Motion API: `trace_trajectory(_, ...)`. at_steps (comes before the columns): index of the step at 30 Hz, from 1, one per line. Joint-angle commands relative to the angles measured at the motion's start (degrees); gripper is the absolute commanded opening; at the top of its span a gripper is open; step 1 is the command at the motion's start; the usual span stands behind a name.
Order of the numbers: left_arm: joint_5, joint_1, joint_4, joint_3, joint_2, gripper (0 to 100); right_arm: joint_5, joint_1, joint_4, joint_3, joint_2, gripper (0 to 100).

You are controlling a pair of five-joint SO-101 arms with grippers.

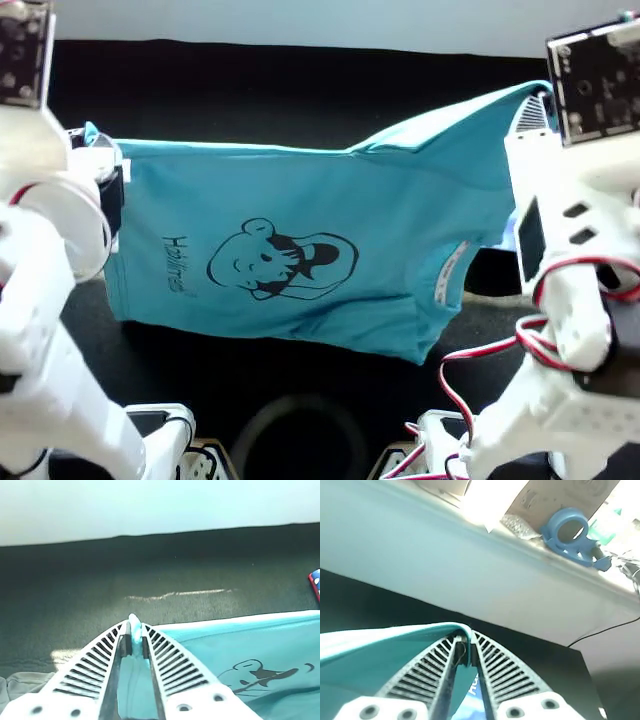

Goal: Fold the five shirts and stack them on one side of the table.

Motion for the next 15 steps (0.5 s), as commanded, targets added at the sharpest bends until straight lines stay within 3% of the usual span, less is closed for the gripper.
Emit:
trace_trajectory(1, -0.44, 0.04, -0.53, 0.04, -3.47, 1, -0.44, 0.75, 0.84, -9.36, 0.13, 0.6)
trace_trajectory(8, -0.53, -0.04, -0.53, 0.04, -8.66, 1, -0.44, 0.75, 0.84, -20.0, 0.13, 0.6)
trace_trajectory(15, -0.53, -5.41, -0.44, 0.04, -13.58, 1, -0.53, 0.75, 7.25, -25.01, -1.27, 0.6)
